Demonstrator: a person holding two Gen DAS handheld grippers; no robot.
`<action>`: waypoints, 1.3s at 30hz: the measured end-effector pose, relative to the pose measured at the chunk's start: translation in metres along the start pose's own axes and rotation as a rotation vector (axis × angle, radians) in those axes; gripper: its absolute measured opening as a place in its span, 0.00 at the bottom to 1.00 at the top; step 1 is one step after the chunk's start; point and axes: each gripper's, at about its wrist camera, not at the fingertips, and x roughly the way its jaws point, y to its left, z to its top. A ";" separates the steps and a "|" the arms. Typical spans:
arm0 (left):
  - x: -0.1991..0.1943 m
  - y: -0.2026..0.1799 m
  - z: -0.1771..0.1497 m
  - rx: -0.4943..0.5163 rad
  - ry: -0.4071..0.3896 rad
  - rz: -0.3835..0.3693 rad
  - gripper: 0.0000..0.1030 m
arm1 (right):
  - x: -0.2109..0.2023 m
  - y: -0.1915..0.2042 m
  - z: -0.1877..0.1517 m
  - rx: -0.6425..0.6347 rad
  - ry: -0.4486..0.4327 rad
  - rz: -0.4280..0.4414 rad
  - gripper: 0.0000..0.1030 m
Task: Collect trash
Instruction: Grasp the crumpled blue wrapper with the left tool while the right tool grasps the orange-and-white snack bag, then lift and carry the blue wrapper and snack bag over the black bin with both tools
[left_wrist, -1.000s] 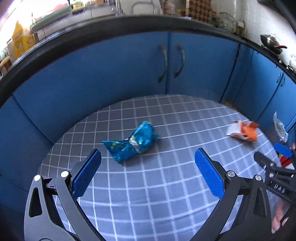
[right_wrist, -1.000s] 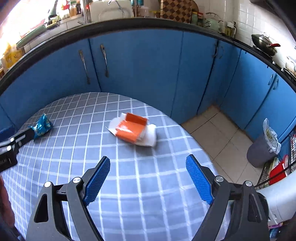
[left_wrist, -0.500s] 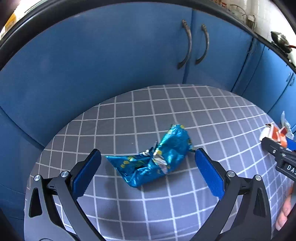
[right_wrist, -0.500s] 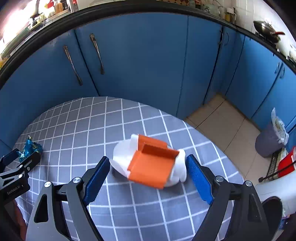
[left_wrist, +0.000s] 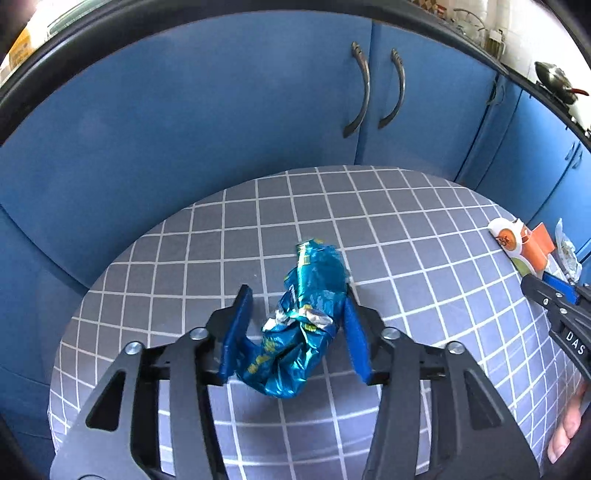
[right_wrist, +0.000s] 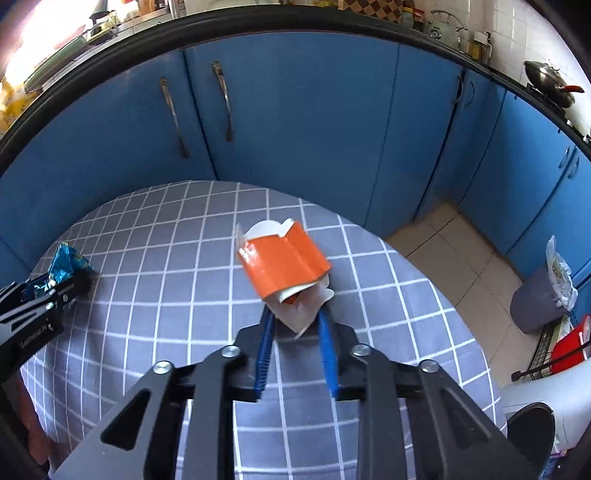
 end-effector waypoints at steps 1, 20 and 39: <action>-0.003 0.000 -0.001 0.000 -0.003 -0.001 0.37 | -0.001 0.000 -0.002 -0.002 -0.003 0.003 0.16; -0.093 -0.004 -0.044 -0.043 -0.072 -0.026 0.34 | -0.098 -0.015 -0.050 -0.034 -0.081 0.093 0.11; -0.133 -0.009 -0.080 -0.054 -0.090 -0.033 0.34 | -0.141 -0.025 -0.085 -0.026 -0.062 0.144 0.10</action>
